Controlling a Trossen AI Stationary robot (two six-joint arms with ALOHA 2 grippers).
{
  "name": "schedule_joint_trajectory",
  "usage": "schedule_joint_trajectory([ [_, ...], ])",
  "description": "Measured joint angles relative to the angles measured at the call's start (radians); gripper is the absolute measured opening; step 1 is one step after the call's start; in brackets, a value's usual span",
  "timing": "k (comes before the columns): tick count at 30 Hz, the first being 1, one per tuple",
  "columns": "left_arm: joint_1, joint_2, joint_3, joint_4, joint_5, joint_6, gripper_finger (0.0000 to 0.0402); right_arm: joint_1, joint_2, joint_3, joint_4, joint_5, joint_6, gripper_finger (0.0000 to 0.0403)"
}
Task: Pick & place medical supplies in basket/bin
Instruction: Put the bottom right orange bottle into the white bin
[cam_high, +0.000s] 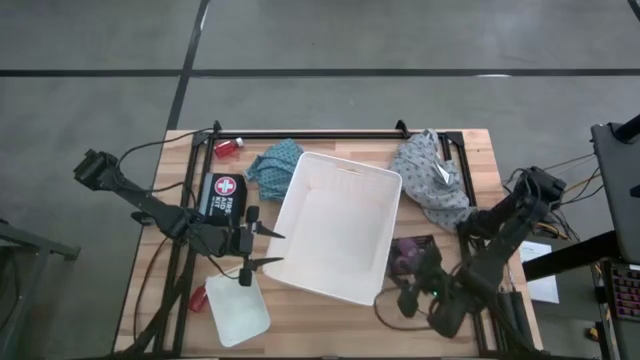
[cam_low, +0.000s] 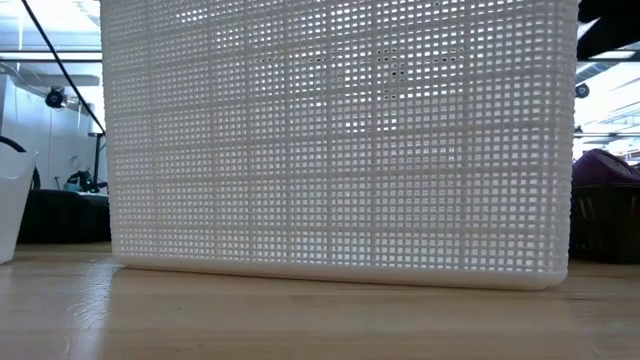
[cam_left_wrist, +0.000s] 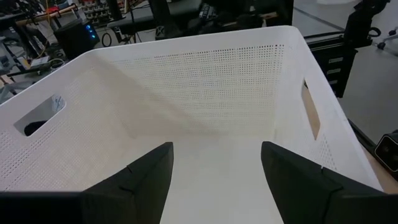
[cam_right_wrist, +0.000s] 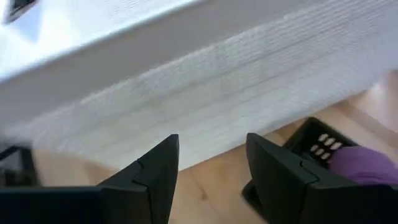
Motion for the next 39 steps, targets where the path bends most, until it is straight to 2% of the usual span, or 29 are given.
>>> schedule_joint_trajectory([
  [3, 0.000, 0.000, 0.000, 0.000, 0.000, 0.000, 0.0249, 0.052, 0.023, 0.000, 0.044, 0.046, -0.061, 0.0182],
  [8, 0.000, 0.000, 0.000, 0.000, 0.000, 0.000, 0.0249, 0.108, 0.072, 0.000, 0.163, 0.184, -0.218, 0.0182],
  [15, 0.000, 0.000, 0.000, 0.000, 0.000, 0.000, 0.0249, 0.123, 0.145, 0.000, 0.334, 0.272, -0.463, 0.0182],
  [18, 0.000, 0.000, 0.000, 0.000, 0.000, 0.000, 0.0249, 0.130, 0.162, 0.000, 0.375, 0.338, -0.511, 0.0182],
  [27, 0.000, 0.000, 0.000, 0.000, 0.000, 0.000, 0.0249, 0.179, 0.161, 0.001, 0.518, 0.340, -0.595, 0.0182],
  [31, 0.000, 0.000, 0.000, 0.000, 0.000, 0.000, 0.0249, 0.186, 0.152, 0.044, 0.501, 0.249, -0.452, 0.0179],
  [37, 0.000, 0.000, 0.000, 0.000, 0.000, 0.000, 0.0249, 0.171, 0.165, 0.189, 0.174, 0.050, -0.071, 0.0161],
  [39, 0.000, 0.000, 0.000, 0.000, 0.000, 0.000, 0.0249, 0.162, 0.183, 0.240, 0.126, 0.001, -0.018, 0.0155],
])
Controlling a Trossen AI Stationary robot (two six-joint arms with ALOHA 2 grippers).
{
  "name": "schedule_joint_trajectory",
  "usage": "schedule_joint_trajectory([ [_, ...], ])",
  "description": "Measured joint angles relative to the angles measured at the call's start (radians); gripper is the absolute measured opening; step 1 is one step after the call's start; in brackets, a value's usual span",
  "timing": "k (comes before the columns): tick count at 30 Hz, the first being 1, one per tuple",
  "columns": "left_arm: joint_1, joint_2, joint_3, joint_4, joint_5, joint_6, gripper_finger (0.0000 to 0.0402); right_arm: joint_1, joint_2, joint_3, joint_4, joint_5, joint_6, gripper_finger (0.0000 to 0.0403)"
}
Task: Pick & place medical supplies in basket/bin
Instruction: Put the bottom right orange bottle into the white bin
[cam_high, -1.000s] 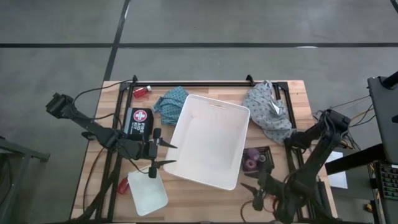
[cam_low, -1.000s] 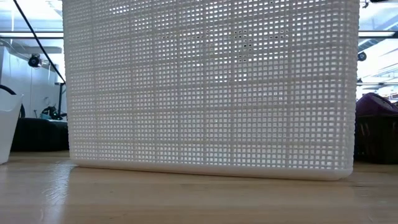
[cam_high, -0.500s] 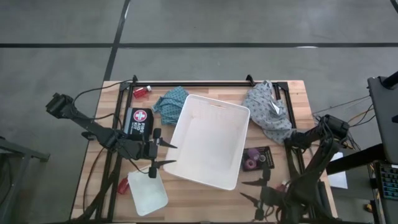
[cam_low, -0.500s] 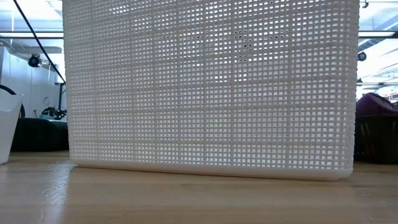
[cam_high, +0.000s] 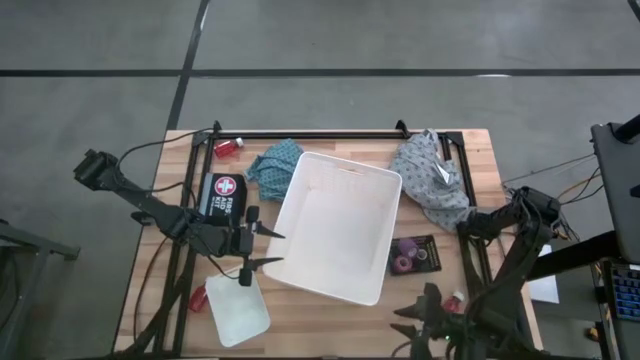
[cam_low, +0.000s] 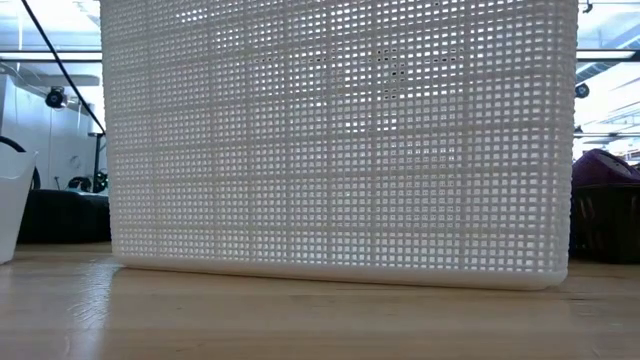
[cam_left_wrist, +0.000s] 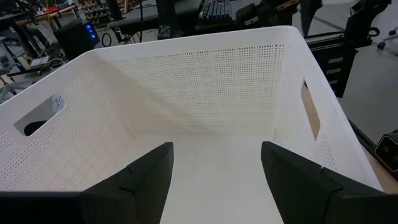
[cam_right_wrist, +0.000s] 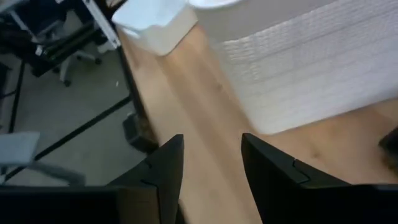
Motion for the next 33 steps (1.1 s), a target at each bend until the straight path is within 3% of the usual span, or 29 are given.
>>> schedule_joint_trajectory([
  [5, 0.000, 0.000, 0.000, 0.000, 0.000, 0.000, 0.0249, 0.002, 0.055, 0.148, -0.097, -0.097, 0.053, 0.0150],
  [10, 0.000, 0.000, 0.000, 0.000, 0.000, 0.000, 0.0249, 0.019, 0.118, 0.280, -0.338, -0.188, 0.355, 0.0150],
  [16, 0.000, 0.000, 0.000, 0.000, 0.000, 0.000, 0.0249, 0.020, 0.203, 0.389, -0.611, -0.549, 0.807, 0.0150],
  [21, 0.000, 0.000, 0.000, 0.000, 0.000, 0.000, 0.0250, 0.019, 0.268, 0.451, -0.722, -0.739, 0.840, 0.0150],
  [25, 0.000, 0.000, 0.000, 0.000, 0.000, 0.000, 0.0250, 0.024, 0.319, 0.473, -0.778, -0.791, 0.832, 0.0157],
  [29, 0.000, 0.000, 0.000, 0.000, 0.000, 0.000, 0.0250, 0.042, 0.351, 0.472, -0.778, -0.811, 0.713, 0.0172],
  [33, 0.000, 0.000, 0.000, 0.000, 0.000, 0.000, 0.0250, 0.059, 0.362, 0.469, -0.789, -0.814, 0.765, 0.0190],
])
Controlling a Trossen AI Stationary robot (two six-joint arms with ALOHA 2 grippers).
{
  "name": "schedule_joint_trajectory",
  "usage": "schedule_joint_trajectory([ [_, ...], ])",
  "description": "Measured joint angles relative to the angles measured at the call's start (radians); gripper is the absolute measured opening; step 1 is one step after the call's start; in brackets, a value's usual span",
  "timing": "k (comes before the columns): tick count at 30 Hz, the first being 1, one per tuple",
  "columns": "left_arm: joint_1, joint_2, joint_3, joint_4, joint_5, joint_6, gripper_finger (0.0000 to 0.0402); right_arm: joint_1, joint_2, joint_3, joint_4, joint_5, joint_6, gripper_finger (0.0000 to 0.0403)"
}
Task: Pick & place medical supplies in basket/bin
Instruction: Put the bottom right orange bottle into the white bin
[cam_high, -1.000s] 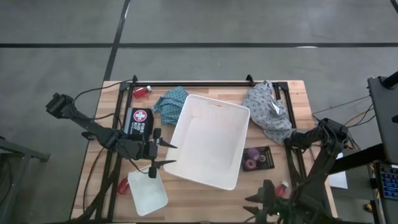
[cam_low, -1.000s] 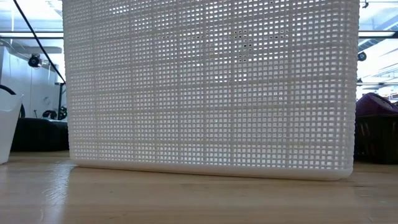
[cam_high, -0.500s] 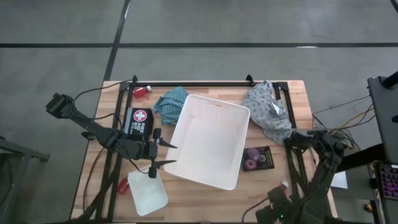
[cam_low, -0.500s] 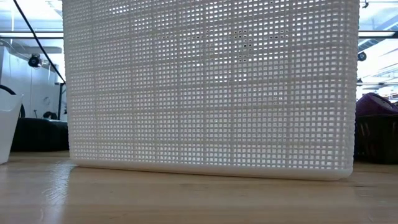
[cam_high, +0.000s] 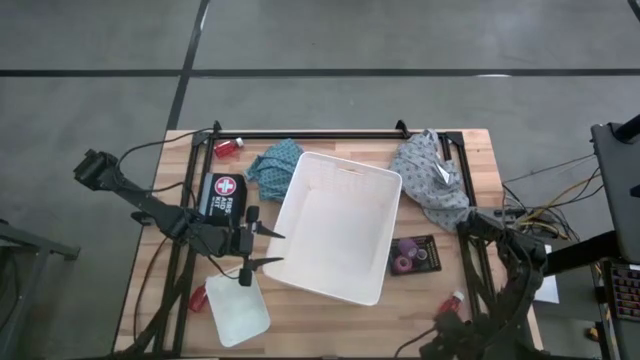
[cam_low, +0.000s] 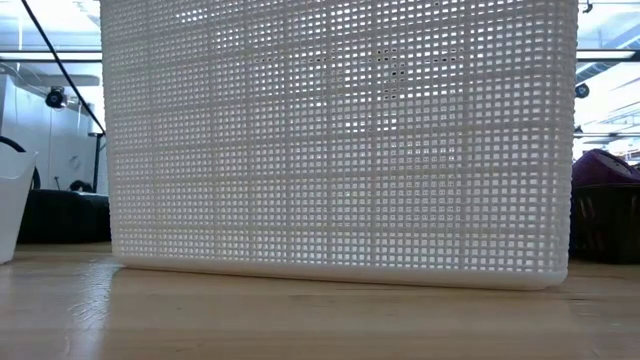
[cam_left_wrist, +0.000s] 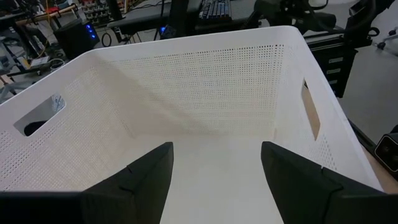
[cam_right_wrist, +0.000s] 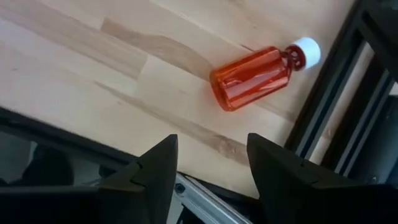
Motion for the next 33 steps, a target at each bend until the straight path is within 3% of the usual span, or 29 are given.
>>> schedule_joint_trajectory([
  [15, 0.000, 0.000, 0.000, 0.000, 0.000, 0.000, 0.0249, 0.007, 0.003, -0.053, -0.042, 0.003, 0.119, 0.0273],
  [27, 0.000, 0.000, 0.000, 0.000, 0.000, 0.000, 0.0249, 0.007, 0.003, -0.227, -0.026, 0.011, 0.120, 0.0254],
  [33, 0.000, 0.000, 0.000, 0.000, 0.000, 0.000, 0.0249, 0.004, 0.003, -0.265, -0.023, -0.041, 0.121, 0.0255],
])
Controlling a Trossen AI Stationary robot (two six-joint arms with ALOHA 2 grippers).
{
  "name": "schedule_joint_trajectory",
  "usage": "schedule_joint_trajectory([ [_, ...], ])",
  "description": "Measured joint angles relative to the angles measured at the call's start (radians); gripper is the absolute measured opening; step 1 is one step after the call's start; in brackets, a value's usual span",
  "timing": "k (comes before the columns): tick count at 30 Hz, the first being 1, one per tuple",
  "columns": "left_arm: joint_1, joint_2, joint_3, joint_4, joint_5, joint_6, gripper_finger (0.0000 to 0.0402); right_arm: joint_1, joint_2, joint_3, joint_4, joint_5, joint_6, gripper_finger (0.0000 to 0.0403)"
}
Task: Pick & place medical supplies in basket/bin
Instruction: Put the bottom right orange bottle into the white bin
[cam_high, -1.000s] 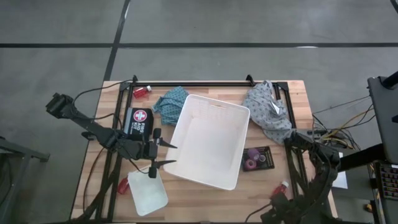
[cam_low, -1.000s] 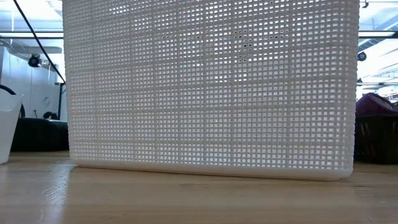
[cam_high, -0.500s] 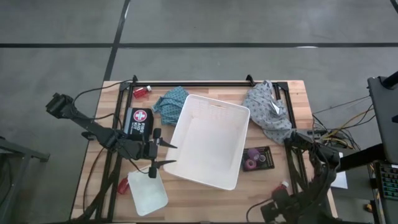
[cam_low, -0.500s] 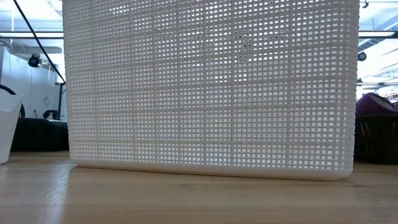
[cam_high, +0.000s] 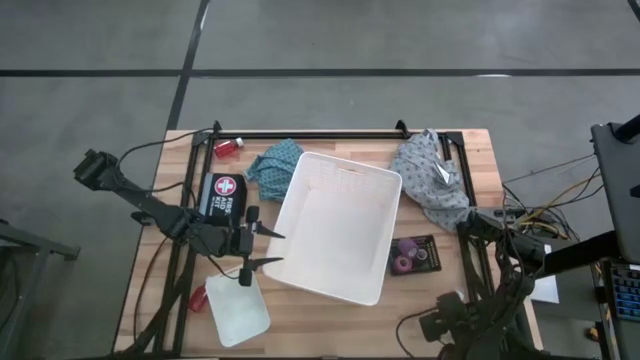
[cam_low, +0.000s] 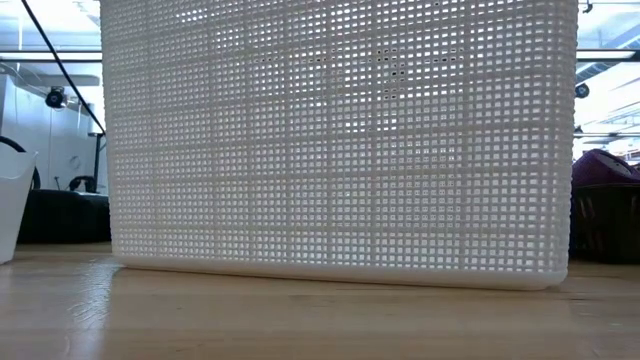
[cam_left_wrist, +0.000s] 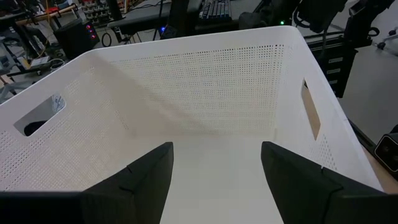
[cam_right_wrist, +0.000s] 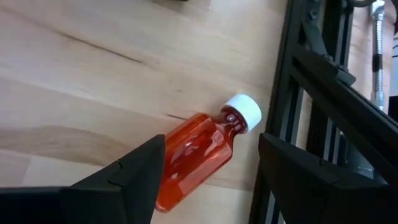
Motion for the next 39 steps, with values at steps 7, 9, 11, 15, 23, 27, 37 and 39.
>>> schedule_joint_trajectory([
  [7, 0.000, 0.000, 0.000, 0.000, 0.000, 0.000, 0.0249, 0.005, -0.002, 0.000, 0.027, -0.058, -0.040, 0.0251],
  [9, 0.000, 0.000, 0.000, 0.000, 0.000, 0.000, 0.0249, 0.005, -0.002, -0.001, 0.027, -0.073, -0.040, 0.0251],
  [11, 0.000, 0.000, 0.000, 0.000, 0.000, 0.000, 0.0249, 0.006, -0.002, -0.001, 0.028, -0.080, -0.040, 0.0251],
  [15, 0.000, 0.000, 0.000, 0.000, 0.000, 0.000, 0.0249, 0.006, -0.002, -0.003, 0.048, -0.121, -0.091, 0.0251],
  [23, 0.000, 0.000, 0.000, 0.000, 0.000, 0.000, 0.0249, 0.007, -0.002, -0.007, 0.088, -0.143, -0.159, 0.0249],
  [27, 0.000, 0.000, 0.000, 0.000, 0.000, 0.000, 0.0249, 0.007, -0.002, -0.027, 0.103, -0.149, -0.160, 0.0249],
  [37, 0.000, 0.000, 0.000, 0.000, 0.000, 0.000, 0.0249, 0.005, -0.005, -0.054, 0.142, -0.136, -0.170, 0.0249],
  [39, 0.000, 0.000, 0.000, 0.000, 0.000, 0.000, 0.0249, -0.001, -0.004, -0.048, 0.145, -0.123, -0.184, 0.0249],
])
